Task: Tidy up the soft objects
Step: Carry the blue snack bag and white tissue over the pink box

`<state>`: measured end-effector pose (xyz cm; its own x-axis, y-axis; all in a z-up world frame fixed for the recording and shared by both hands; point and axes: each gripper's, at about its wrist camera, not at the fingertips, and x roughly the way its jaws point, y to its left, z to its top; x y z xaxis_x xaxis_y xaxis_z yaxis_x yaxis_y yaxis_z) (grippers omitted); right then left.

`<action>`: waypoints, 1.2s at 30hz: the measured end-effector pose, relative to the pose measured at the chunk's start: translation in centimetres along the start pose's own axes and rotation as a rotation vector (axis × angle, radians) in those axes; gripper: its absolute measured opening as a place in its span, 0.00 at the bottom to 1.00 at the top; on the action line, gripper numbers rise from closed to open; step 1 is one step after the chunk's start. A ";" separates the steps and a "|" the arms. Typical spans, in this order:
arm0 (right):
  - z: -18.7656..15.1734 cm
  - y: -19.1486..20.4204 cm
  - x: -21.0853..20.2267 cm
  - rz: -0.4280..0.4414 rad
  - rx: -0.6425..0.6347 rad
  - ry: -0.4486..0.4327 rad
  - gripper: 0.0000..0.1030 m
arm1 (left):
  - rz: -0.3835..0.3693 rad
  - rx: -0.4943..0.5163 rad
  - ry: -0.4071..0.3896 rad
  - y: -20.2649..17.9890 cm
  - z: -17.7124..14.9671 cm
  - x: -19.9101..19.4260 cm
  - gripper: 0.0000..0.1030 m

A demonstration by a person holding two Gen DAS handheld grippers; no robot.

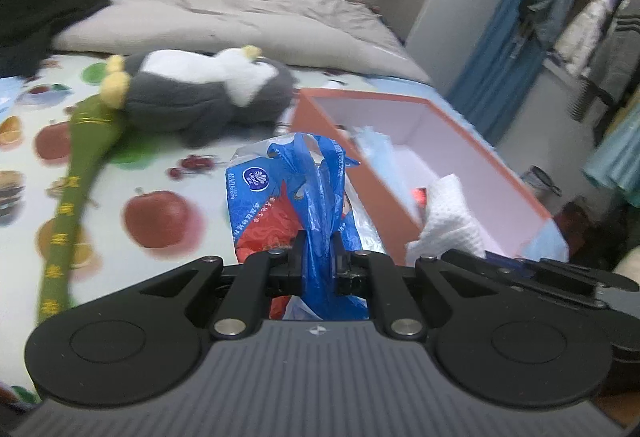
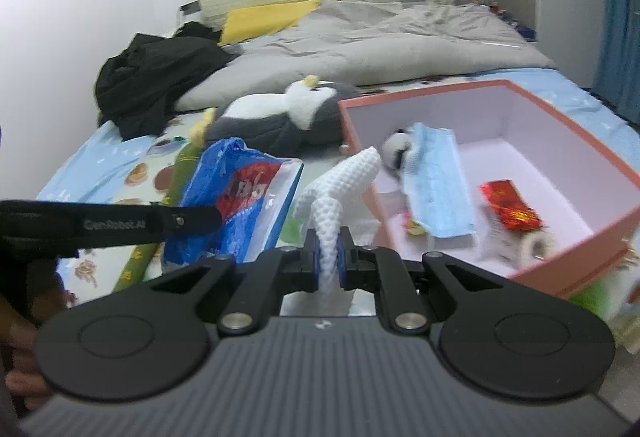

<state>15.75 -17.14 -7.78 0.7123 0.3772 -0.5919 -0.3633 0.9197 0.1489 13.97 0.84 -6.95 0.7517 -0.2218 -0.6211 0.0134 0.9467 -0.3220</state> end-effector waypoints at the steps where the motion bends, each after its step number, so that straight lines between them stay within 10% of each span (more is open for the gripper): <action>1: -0.1 -0.4 -0.3 -0.013 0.011 0.000 0.12 | -0.014 0.011 0.003 -0.6 0.0 0.1 0.11; 16: 1.3 -5.8 -3.3 -0.122 0.139 -0.005 0.12 | -0.159 0.106 0.058 -8.1 3.5 2.8 0.11; 36: 7.1 -18.3 9.4 -0.123 0.231 0.120 0.13 | -0.122 0.159 0.245 -13.4 12.1 23.6 0.11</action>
<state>33.33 -29.67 -10.44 0.6611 0.2585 -0.7044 -0.1227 0.9634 0.2384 39.54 -14.28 -8.60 0.5575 -0.3676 -0.7443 0.2112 0.9299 -0.3011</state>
